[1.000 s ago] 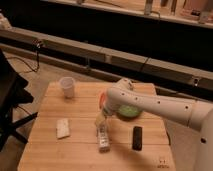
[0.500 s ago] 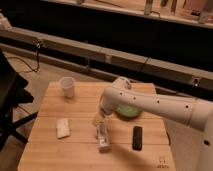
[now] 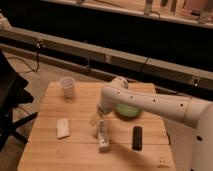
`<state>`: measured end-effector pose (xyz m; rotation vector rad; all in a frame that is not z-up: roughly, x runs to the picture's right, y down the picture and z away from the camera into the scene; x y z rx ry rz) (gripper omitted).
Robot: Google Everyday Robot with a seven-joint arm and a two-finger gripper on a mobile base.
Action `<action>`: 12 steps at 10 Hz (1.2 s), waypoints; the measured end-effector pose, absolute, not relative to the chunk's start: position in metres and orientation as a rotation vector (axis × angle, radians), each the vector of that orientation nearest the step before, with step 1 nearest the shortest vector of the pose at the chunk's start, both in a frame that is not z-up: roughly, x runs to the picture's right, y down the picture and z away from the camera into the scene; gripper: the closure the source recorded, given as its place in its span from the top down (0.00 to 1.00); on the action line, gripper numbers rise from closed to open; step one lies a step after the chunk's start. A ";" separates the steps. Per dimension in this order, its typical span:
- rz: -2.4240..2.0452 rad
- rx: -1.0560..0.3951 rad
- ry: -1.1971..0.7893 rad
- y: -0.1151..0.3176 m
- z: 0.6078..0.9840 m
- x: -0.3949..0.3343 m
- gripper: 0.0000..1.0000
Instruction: Stand the bottle upright
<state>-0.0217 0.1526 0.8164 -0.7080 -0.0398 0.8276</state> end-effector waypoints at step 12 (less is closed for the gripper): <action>0.939 -0.703 0.092 0.160 0.867 -0.022 0.40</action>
